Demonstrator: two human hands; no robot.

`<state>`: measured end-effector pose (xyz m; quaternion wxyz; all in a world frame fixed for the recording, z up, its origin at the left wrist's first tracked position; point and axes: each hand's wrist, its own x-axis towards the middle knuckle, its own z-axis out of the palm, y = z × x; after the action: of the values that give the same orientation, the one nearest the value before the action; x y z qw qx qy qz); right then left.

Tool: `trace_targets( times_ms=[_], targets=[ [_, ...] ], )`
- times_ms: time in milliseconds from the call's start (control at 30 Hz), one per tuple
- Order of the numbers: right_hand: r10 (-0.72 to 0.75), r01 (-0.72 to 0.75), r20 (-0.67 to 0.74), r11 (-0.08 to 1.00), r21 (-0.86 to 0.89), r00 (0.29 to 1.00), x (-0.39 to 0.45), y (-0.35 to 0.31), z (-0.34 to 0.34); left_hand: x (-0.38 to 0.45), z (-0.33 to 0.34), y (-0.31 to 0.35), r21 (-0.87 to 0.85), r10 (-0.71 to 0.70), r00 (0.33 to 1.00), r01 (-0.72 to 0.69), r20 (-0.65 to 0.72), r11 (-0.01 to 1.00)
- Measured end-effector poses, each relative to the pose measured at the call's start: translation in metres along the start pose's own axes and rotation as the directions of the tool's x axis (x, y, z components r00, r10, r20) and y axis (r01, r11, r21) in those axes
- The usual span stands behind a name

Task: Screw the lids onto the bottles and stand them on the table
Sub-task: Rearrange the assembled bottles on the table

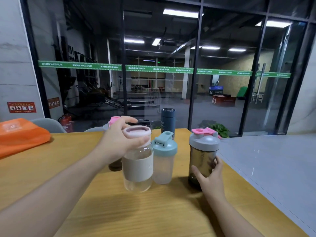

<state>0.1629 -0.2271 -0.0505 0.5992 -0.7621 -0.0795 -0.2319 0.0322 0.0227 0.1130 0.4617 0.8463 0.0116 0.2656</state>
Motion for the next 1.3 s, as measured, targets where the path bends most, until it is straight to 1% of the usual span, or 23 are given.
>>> trace_targets(
  times_ms=[200,367,500,600,867,1000,1067,1100,1133,1167,1233,1300],
  targets=[
    [0.005,-0.005,0.001,1.000,-0.005,1.000,0.000,0.002,0.001,-0.001,0.004,-0.009,0.119,-0.078,0.987,0.061,0.142,0.991],
    [-0.004,0.004,-0.009,1.000,-0.018,1.000,0.002,0.006,0.001,-0.001,0.006,-0.011,0.203,-0.118,0.968,0.072,0.222,0.976],
    [-0.013,0.012,-0.011,1.000,-0.022,1.000,0.003,0.008,0.001,0.000,0.006,-0.015,0.232,-0.123,0.953,0.058,0.278,0.971],
    [-0.009,0.009,-0.009,1.000,0.008,1.000,0.004,0.009,0.001,0.002,0.006,-0.018,0.267,-0.121,0.941,0.034,0.315,0.963],
    [-0.012,0.012,0.003,0.999,0.040,1.000,0.003,0.010,0.001,0.009,0.006,-0.021,0.273,-0.147,0.913,0.041,0.380,0.961],
    [-0.023,0.022,0.008,0.996,0.084,1.000,0.002,0.005,0.000,0.014,0.005,-0.023,0.283,-0.197,0.873,0.071,0.446,0.956],
    [-0.045,0.047,-0.033,0.995,0.082,0.998,0.000,-0.001,-0.003,0.015,0.005,-0.023,0.300,-0.220,0.854,0.079,0.472,0.951],
    [-0.086,0.090,-0.071,0.995,0.049,0.994,0.001,-0.005,-0.006,0.017,0.005,-0.024,0.314,-0.228,0.846,0.076,0.482,0.946],
    [-0.170,0.170,-0.111,0.985,-0.012,0.979,0.000,-0.011,-0.009,0.017,0.005,-0.023,0.333,-0.240,0.837,0.074,0.492,0.940],
    [-0.292,0.280,-0.142,0.955,-0.099,0.946,0.001,-0.016,-0.013,0.017,0.004,-0.023,0.354,-0.253,0.825,0.069,0.505,0.933],
    [-0.536,0.486,-0.153,0.831,-0.272,0.831,0.006,-0.024,-0.019,0.020,0.002,-0.022,0.407,-0.274,0.806,0.045,0.525,0.912],
    [-0.667,0.598,-0.122,0.722,-0.348,0.735,0.013,-0.033,-0.022,0.023,0.001,-0.016,0.472,-0.298,0.793,0.014,0.532,0.881]
  ],
)
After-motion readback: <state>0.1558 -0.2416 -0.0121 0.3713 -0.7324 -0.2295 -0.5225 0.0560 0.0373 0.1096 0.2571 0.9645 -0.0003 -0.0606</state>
